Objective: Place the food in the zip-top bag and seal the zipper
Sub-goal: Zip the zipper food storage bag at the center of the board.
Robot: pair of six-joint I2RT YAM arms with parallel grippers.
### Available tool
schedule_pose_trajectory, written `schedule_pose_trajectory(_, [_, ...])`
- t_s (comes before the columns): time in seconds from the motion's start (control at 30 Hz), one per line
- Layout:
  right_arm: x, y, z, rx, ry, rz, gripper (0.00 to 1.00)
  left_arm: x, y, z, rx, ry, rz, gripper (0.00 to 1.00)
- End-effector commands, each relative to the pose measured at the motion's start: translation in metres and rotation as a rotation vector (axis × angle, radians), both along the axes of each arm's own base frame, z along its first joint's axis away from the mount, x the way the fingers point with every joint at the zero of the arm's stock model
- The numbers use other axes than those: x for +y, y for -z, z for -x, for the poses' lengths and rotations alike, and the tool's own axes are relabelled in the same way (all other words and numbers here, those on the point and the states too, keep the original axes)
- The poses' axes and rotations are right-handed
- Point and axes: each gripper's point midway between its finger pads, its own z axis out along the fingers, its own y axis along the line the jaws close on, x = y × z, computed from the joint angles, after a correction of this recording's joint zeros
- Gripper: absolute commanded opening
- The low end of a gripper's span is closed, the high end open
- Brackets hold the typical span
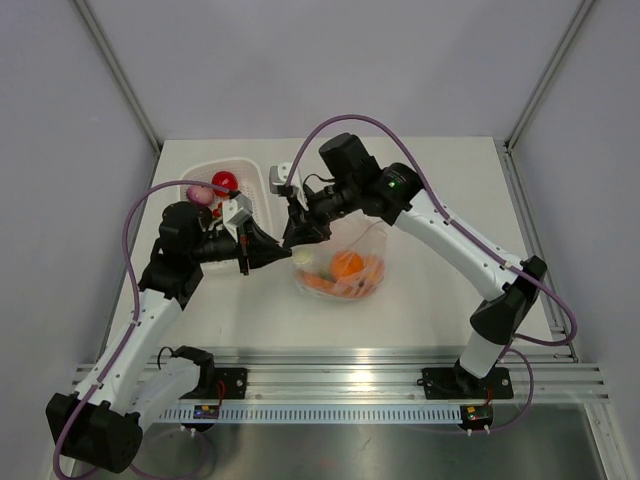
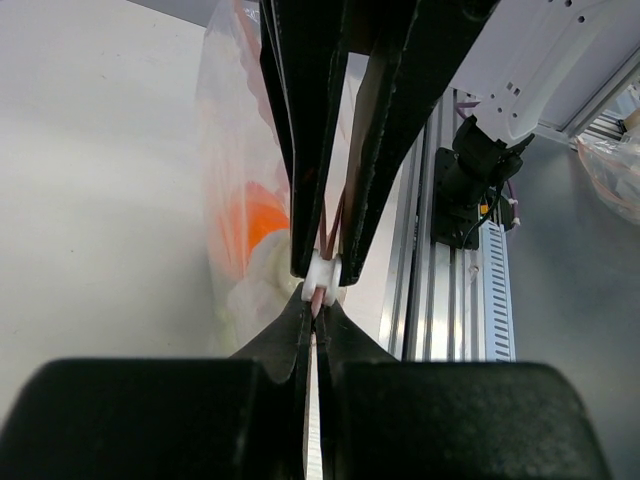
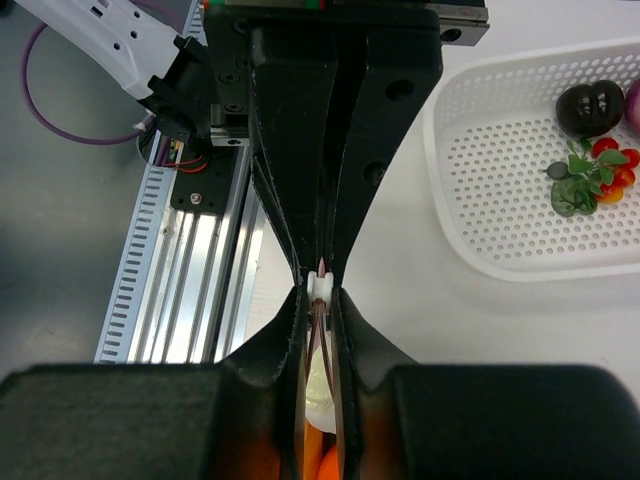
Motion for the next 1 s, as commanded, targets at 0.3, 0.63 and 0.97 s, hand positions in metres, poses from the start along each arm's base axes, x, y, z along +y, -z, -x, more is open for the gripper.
schedule_pose_trajectory(0.3, [-0.020, -0.034, 0.025, -0.031, 0.032, -0.077, 0.00, 0.006, -0.024, -0.012, -0.105, -0.073, 0.010, 0.00])
schedule_pose_trajectory(0.63, [-0.049, -0.044, 0.038, -0.075, 0.109, -0.124, 0.00, 0.015, -0.030, -0.021, -0.128, -0.132, 0.017, 0.00])
schedule_pose_trajectory(0.97, [-0.070, -0.018, 0.037, -0.039, 0.230, -0.062, 0.00, 0.040, -0.037, -0.059, -0.095, -0.381, 0.053, 0.00])
